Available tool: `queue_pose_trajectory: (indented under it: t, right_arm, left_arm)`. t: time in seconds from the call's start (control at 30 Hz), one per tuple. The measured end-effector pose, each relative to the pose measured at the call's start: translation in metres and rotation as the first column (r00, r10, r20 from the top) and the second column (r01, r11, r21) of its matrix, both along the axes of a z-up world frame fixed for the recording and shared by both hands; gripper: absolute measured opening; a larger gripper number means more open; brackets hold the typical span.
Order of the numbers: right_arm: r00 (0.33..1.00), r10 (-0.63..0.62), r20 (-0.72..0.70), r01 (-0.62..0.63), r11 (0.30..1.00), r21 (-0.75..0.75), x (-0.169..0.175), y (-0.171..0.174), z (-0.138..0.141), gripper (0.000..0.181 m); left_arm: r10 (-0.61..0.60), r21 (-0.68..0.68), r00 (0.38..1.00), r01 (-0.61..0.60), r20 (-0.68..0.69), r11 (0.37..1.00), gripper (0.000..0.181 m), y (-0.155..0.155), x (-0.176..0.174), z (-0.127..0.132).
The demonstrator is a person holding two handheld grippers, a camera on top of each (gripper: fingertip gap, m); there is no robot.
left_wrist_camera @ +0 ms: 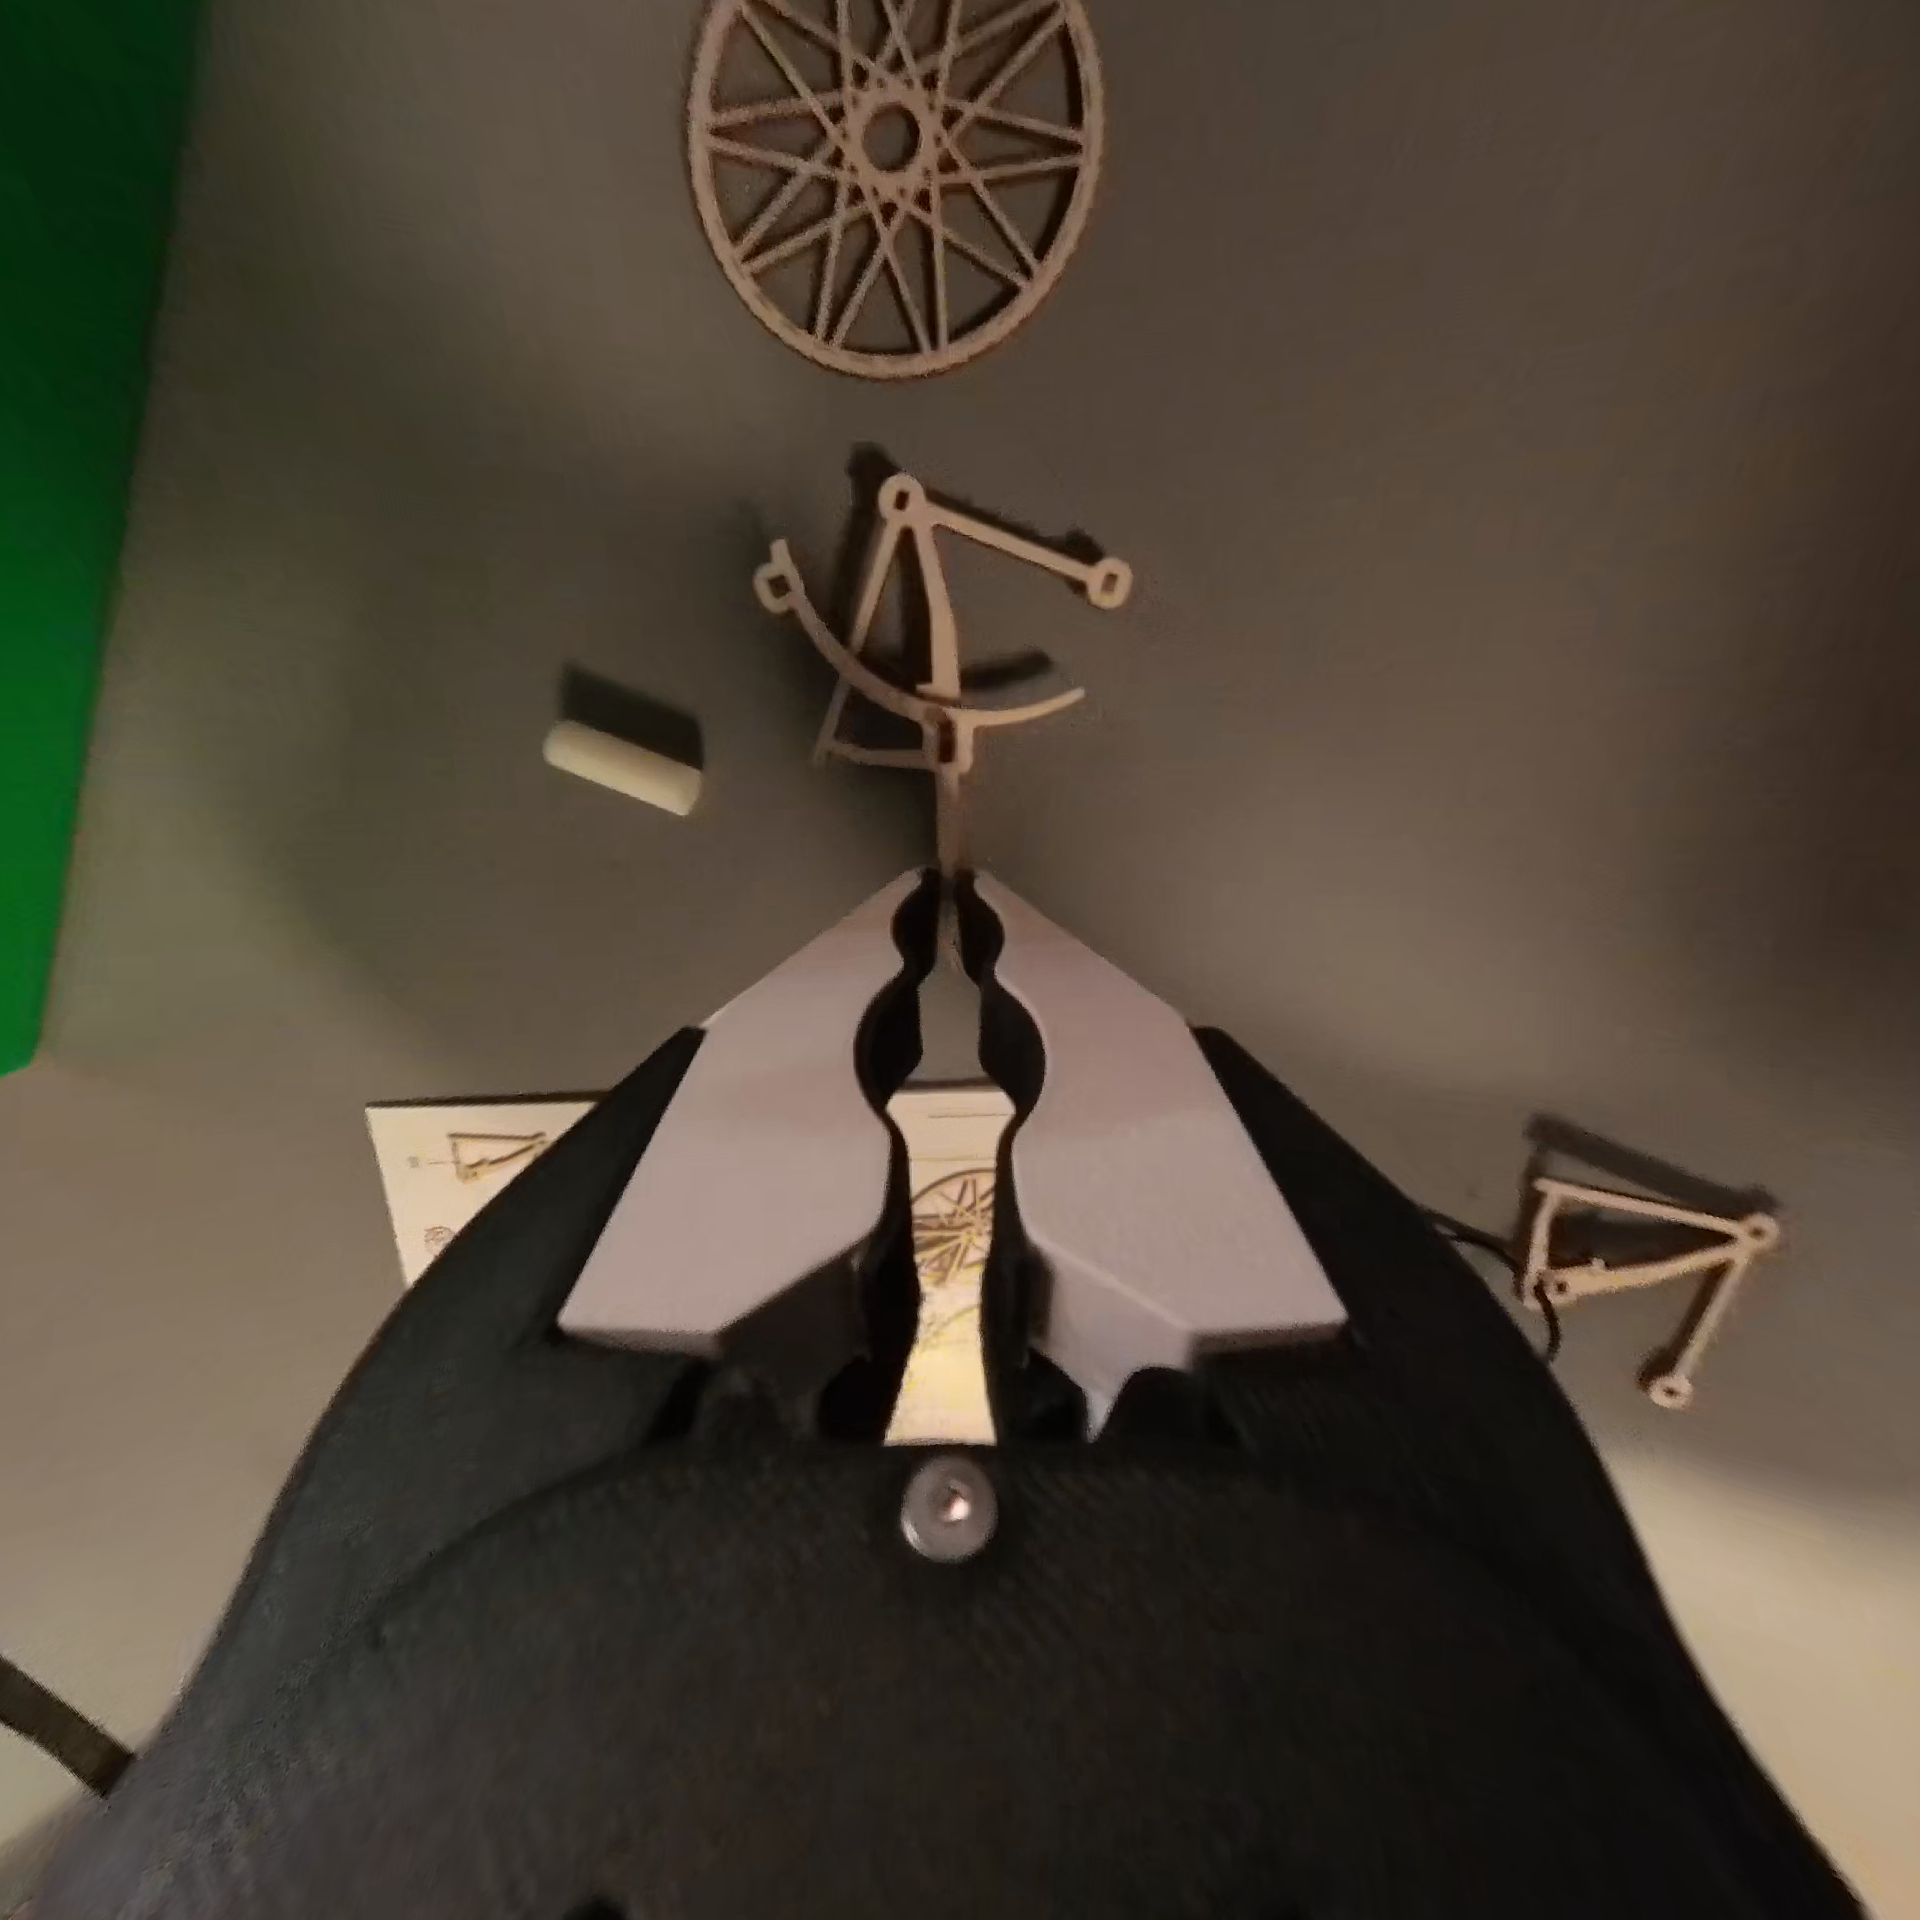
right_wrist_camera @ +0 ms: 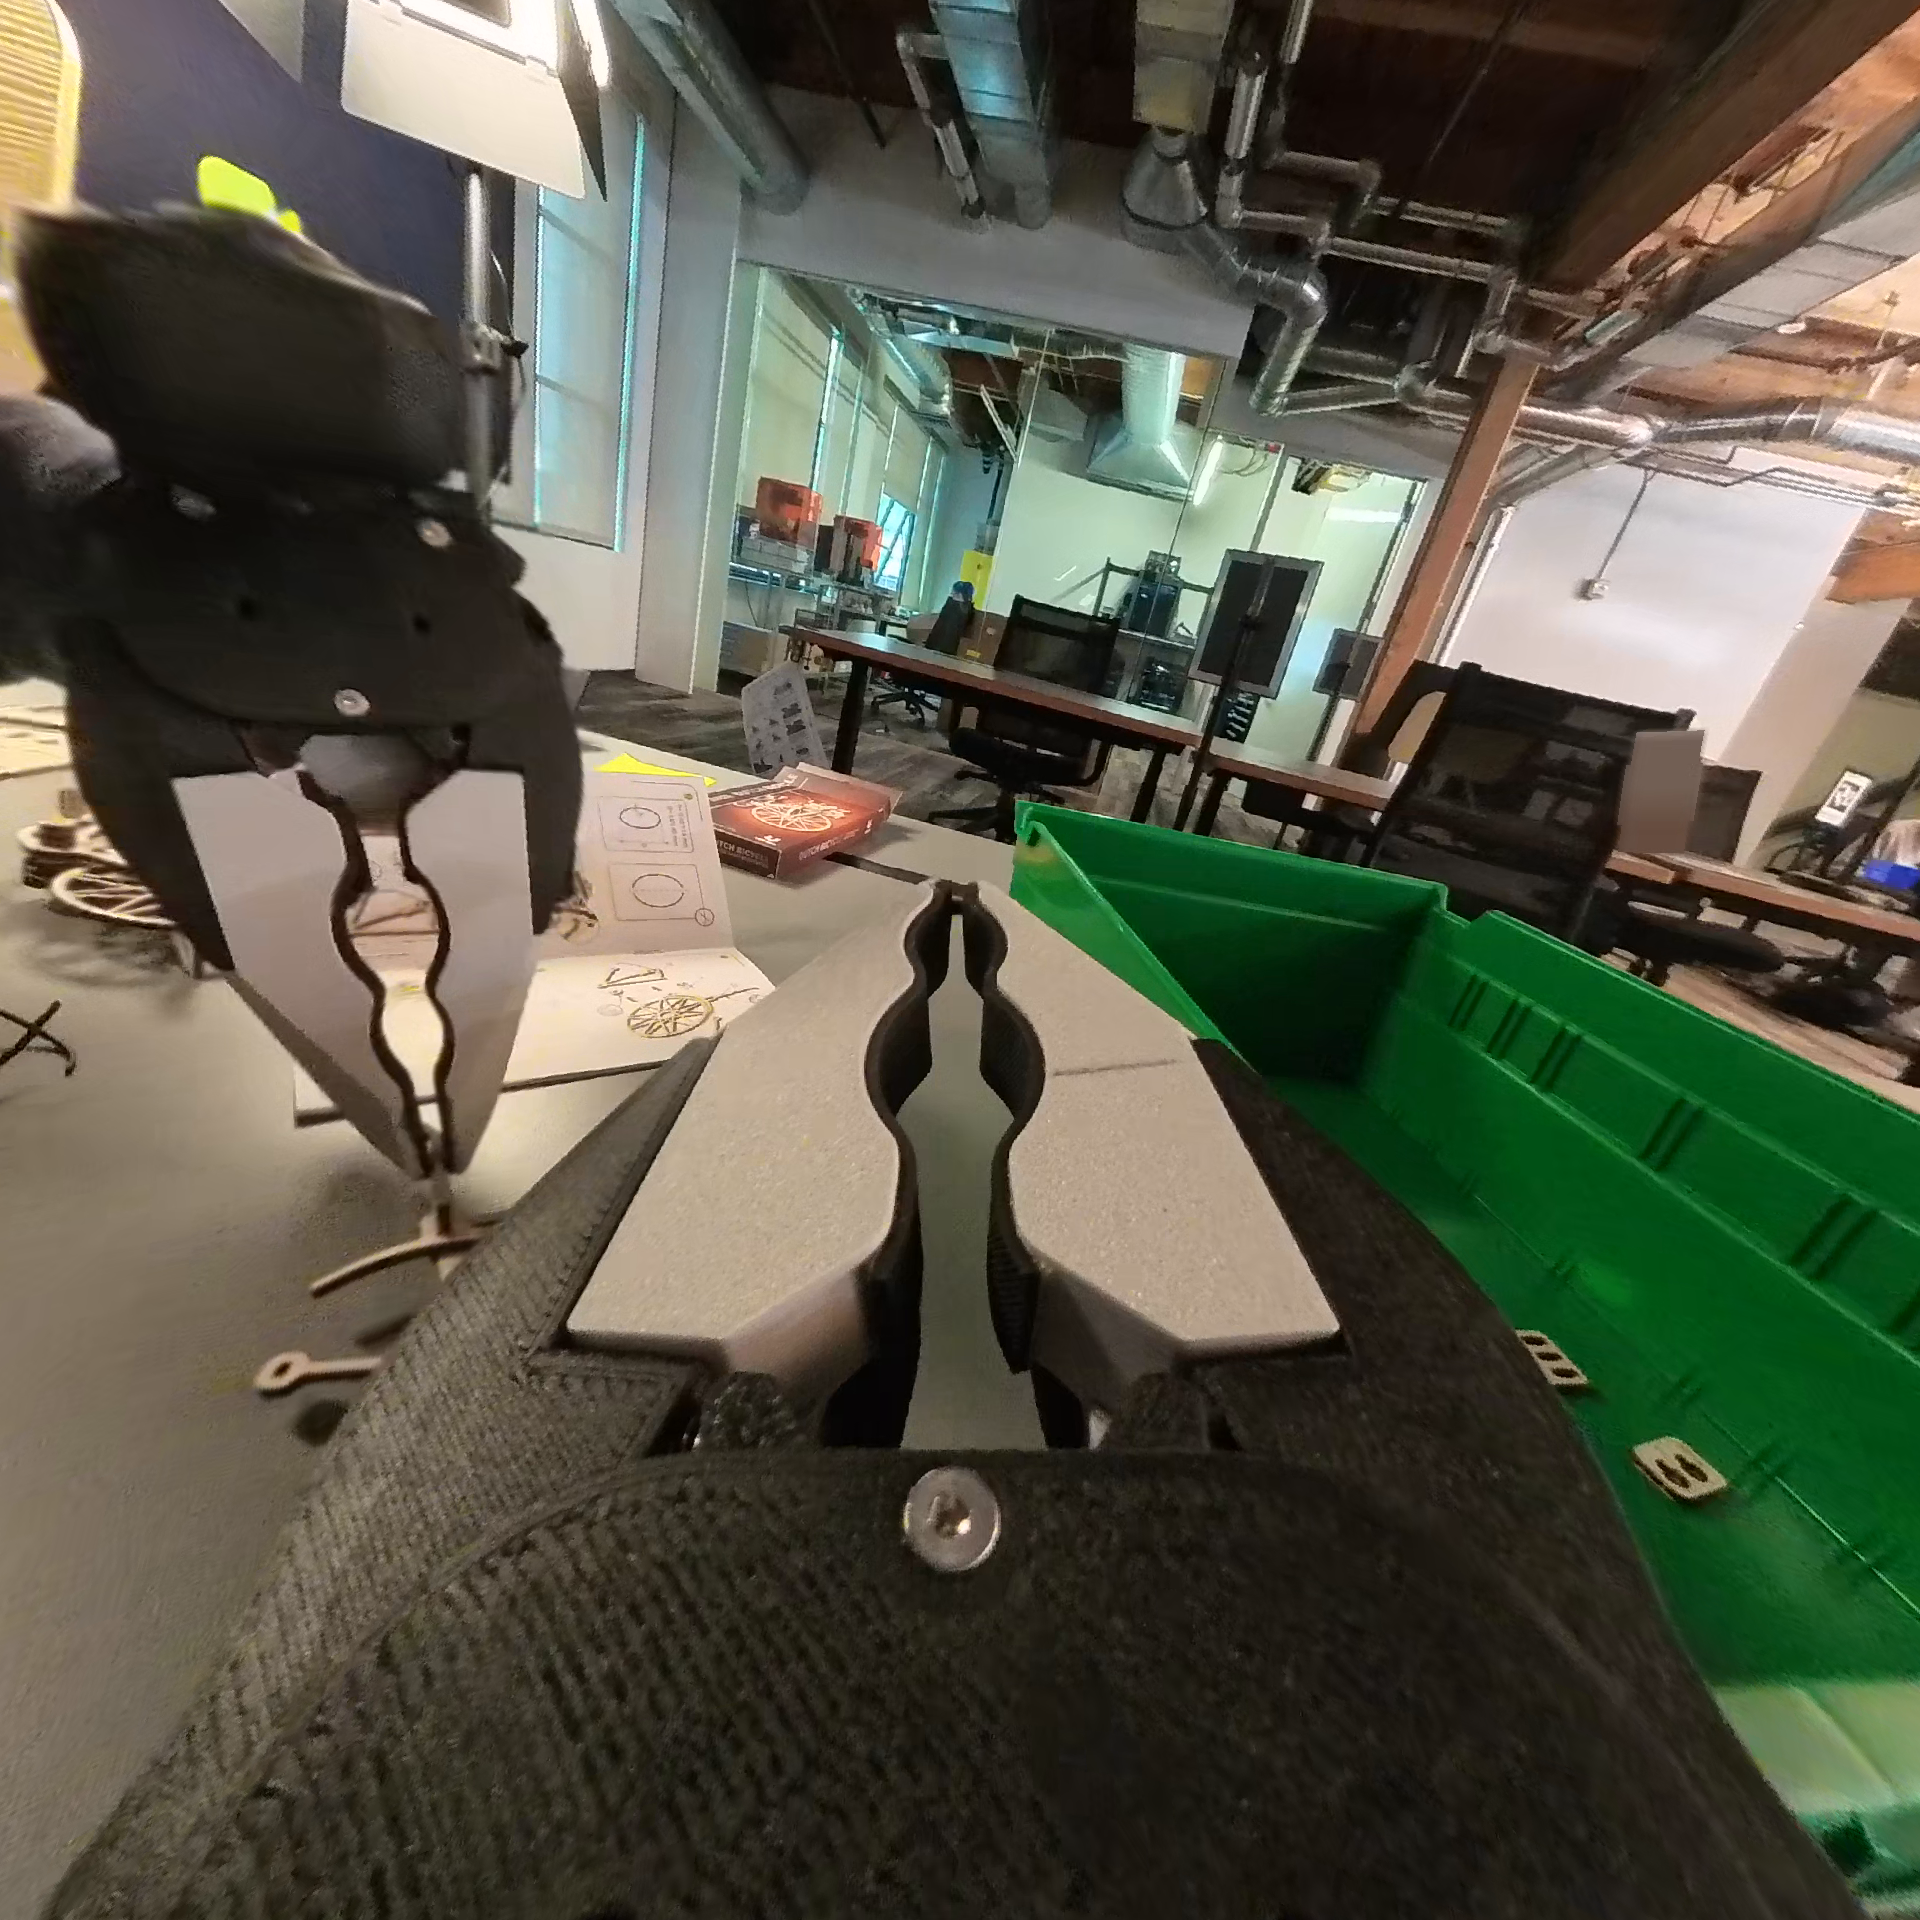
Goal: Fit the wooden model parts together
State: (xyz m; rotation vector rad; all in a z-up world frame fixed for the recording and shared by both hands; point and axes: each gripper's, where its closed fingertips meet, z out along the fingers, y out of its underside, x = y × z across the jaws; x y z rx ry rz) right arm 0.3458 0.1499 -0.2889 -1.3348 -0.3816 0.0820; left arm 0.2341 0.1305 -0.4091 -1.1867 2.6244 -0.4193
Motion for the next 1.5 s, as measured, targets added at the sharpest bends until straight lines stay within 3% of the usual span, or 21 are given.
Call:
queue_pose_trajectory:
  t: [0.13,0.23,0.43,0.6,0.77,0.87,1.0,1.17,1.23,1.3,1.5]
  right_arm:
    - [1.000,-0.002,0.002,0.002,1.000,0.004,0.000,0.000,0.001,0.000]
    - [1.000,-0.007,0.011,0.007,1.000,0.007,0.000,-0.001,0.001,0.000]
    - [0.997,0.003,0.078,0.001,0.999,-0.042,-0.007,-0.001,-0.008,0.000]
    - [0.993,0.113,0.022,-0.103,0.959,-0.263,-0.025,0.000,-0.018,0.000]
    - [0.952,0.294,-0.090,-0.291,0.767,-0.572,-0.056,-0.018,-0.040,0.000]
    - [0.954,0.286,-0.090,-0.274,0.712,-0.647,-0.060,-0.021,-0.050,0.000]
    - [0.907,0.329,-0.265,-0.402,0.479,-0.781,-0.086,-0.036,-0.072,0.000]
    - [0.885,0.288,-0.366,-0.442,0.278,-0.853,-0.100,-0.038,-0.098,0.000]
    - [0.880,0.264,-0.395,-0.456,0.236,-0.858,-0.102,-0.037,-0.103,0.000]
    - [0.886,0.239,-0.397,-0.447,0.218,-0.867,-0.102,-0.034,-0.108,0.015]
    - [0.897,0.190,-0.398,-0.437,0.264,-0.860,-0.095,-0.027,-0.107,0.044]
  left_arm:
    - [0.029,0.049,0.970,-0.042,0.240,0.998,0.002,0.003,0.010,0.015]
    - [0.034,0.126,0.902,-0.098,0.430,0.987,0.002,0.008,0.015,0.030]
    - [-0.041,0.326,0.647,-0.327,0.761,0.887,0.002,0.018,0.012,0.077]
    - [-0.147,0.428,0.543,-0.439,0.827,0.790,0.002,0.013,-0.002,0.095]
    - [-0.248,0.498,0.488,-0.489,0.836,0.716,0.002,-0.004,-0.020,0.108]
    - [-0.264,0.504,0.472,-0.506,0.841,0.700,0.002,-0.014,-0.029,0.109]
    - [-0.213,0.459,0.457,-0.535,0.864,0.709,0.002,-0.018,-0.040,0.103]
    - [-0.183,0.440,0.457,-0.556,0.870,0.705,0.002,-0.019,-0.049,0.097]
    - [-0.175,0.429,0.448,-0.566,0.877,0.704,0.002,-0.018,-0.051,0.098]
    - [-0.161,0.415,0.442,-0.572,0.883,0.707,0.002,-0.017,-0.052,0.098]
    - [-0.154,0.410,0.445,-0.567,0.882,0.714,0.002,-0.014,-0.052,0.093]
